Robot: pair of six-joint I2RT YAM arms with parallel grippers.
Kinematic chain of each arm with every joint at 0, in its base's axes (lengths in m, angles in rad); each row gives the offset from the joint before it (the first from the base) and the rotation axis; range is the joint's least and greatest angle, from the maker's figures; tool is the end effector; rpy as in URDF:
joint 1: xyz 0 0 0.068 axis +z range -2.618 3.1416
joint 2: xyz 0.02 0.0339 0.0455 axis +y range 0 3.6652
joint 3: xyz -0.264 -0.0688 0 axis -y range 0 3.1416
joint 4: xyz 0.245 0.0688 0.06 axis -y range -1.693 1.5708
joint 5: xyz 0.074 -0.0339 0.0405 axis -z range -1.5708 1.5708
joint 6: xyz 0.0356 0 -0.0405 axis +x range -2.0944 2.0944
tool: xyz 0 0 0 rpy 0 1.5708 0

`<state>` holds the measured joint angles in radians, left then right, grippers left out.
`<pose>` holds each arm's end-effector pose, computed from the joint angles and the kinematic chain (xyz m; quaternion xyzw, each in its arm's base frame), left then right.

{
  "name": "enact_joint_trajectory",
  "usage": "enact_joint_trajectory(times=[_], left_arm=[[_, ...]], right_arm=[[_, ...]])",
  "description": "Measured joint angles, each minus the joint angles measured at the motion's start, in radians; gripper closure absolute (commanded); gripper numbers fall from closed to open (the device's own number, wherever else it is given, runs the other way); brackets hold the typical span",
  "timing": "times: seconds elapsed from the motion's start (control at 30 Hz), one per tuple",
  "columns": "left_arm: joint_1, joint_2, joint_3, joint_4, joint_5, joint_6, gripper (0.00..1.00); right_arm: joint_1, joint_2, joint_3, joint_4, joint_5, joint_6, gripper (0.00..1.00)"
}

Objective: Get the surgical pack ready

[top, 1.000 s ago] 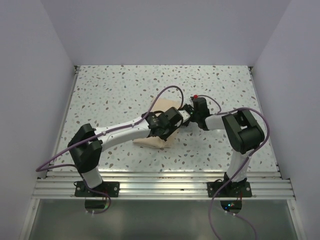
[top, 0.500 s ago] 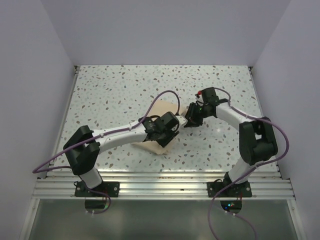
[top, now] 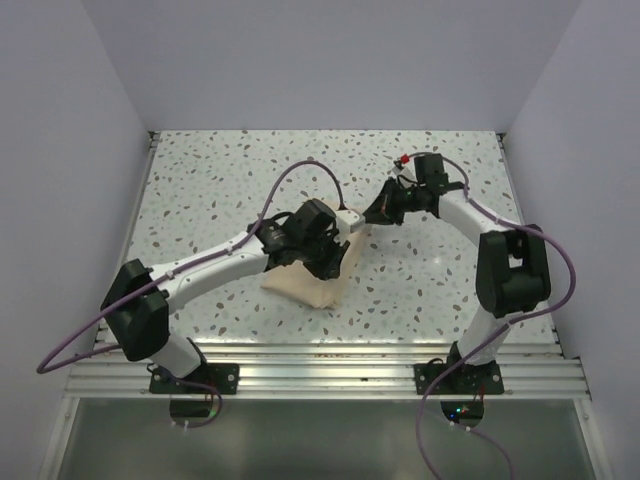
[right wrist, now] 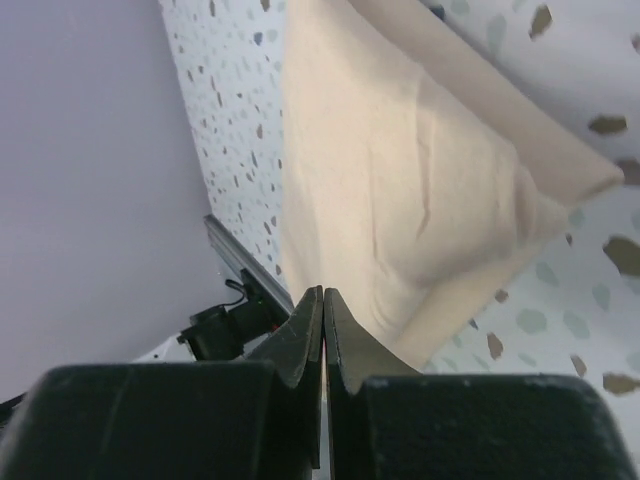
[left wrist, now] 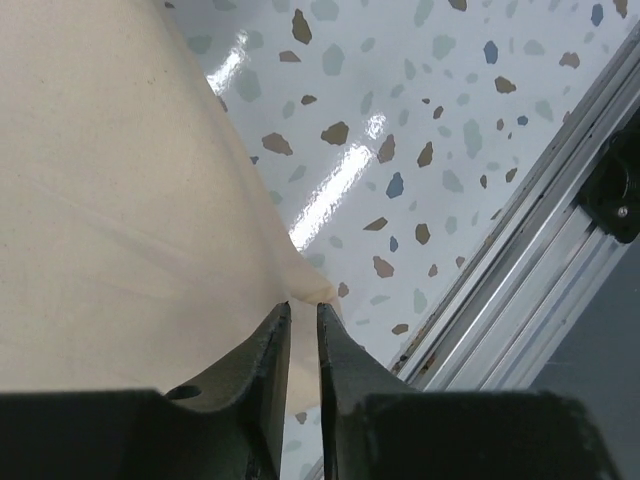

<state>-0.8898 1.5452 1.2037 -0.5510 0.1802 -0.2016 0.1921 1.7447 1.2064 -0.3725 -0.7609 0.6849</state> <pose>0.2044 -0.2624 0.2670 0.3450 0.8741 -0.2445 0.2392 0.3565 0.0944 0.2206 0.0976 0.8812 0.4458 0.1232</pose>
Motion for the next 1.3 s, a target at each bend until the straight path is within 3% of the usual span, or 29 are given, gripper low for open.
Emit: enact_joint_trajectory(times=[0.27, 0.5, 0.67, 0.77, 0.83, 0.97, 1.13, 1.3], left_arm=[[0.032, 0.145, -0.013, 0.136, 0.163, -0.011, 0.92], [0.039, 0.209, -0.206, 0.281, 0.255, -0.069, 0.94], [0.047, 0.18, -0.216, 0.266, 0.26, -0.072, 0.92], [0.047, 0.123, -0.189, 0.196, 0.256, -0.071, 0.86], [0.047, 0.083, -0.15, 0.158, 0.256, -0.07, 0.82], [0.06, 0.057, -0.056, 0.157, 0.27, -0.072, 0.85], [0.087, 0.166, -0.006, 0.243, 0.318, -0.087, 0.88], [0.095, 0.306, -0.094, 0.3, 0.338, -0.101, 0.93]], right_arm=[[0.0, 0.192, 0.057, 0.163, -0.091, 0.052, 1.0], [-0.057, 0.29, -0.056, 0.224, -0.204, 0.024, 1.0], [-0.061, 0.288, -0.009, 0.159, -0.188, -0.028, 1.0], [-0.063, 0.275, 0.073, 0.059, -0.137, -0.088, 1.0], [-0.062, 0.231, 0.097, 0.023, -0.118, -0.109, 1.0], [-0.051, 0.092, 0.046, 0.042, -0.124, -0.104, 1.0], [-0.005, 0.073, -0.051, 0.104, -0.149, -0.101, 1.0], [0.002, 0.224, -0.103, 0.132, -0.15, -0.092, 1.0]])
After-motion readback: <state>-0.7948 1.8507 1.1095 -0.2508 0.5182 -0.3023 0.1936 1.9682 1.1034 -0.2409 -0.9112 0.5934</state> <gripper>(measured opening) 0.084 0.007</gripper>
